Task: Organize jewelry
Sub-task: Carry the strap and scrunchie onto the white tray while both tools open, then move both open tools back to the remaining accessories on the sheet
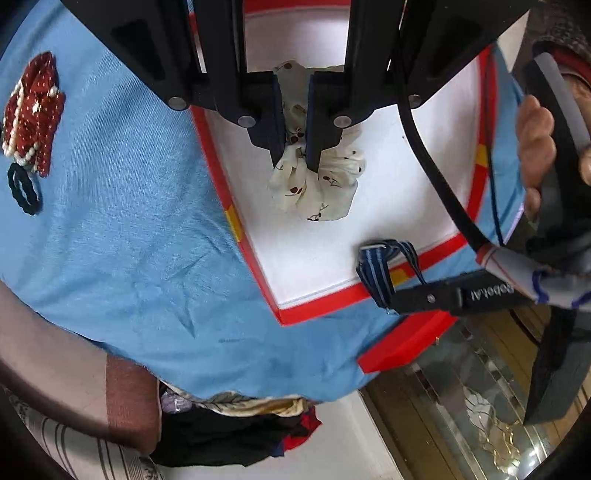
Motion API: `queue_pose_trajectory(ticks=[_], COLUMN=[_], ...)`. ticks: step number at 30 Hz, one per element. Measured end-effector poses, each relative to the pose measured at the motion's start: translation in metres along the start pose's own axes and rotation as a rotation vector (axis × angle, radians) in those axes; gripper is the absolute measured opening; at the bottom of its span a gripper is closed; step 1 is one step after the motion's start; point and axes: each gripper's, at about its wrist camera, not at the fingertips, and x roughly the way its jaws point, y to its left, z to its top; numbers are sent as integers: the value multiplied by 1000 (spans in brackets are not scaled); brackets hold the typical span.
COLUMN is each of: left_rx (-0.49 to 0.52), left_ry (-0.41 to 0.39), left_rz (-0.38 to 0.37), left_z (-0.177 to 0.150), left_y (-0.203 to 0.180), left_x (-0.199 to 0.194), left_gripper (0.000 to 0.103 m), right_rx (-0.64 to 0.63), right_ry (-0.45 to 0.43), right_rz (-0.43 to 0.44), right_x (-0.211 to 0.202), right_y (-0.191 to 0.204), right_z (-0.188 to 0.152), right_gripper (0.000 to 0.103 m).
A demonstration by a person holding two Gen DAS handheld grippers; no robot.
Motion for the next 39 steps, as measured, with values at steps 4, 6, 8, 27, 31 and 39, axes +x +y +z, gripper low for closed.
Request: queue_pose_trajectory(ticks=[4, 6, 8, 27, 31, 39], left_rx=[-5, -33, -56, -90, -61, 55], left_ry=[-24, -41, -55, -125, -133, -122], left_rz=[-3, -17, -32, -76, -77, -102], left_z=[3, 4, 3, -41, -44, -62], left_y=[-2, 0, 3, -2, -18, -91], left_x=[2, -2, -7, -99, -115, -121], left_gripper=[35, 59, 60, 61, 61, 71], right_rx=[-21, -35, -64, 86, 26, 143], right_ry=[-5, -25, -75, 200, 206, -42], right_rz=[-44, -36, -27, -28, 9, -79], right_x=[-6, -16, -37, -29, -44, -131], right_y=[-5, -4, -2, -28, 1, -66], right_z=[-2, -1, -6, -71, -103, -137], right_gripper=[46, 54, 58, 9, 13, 65])
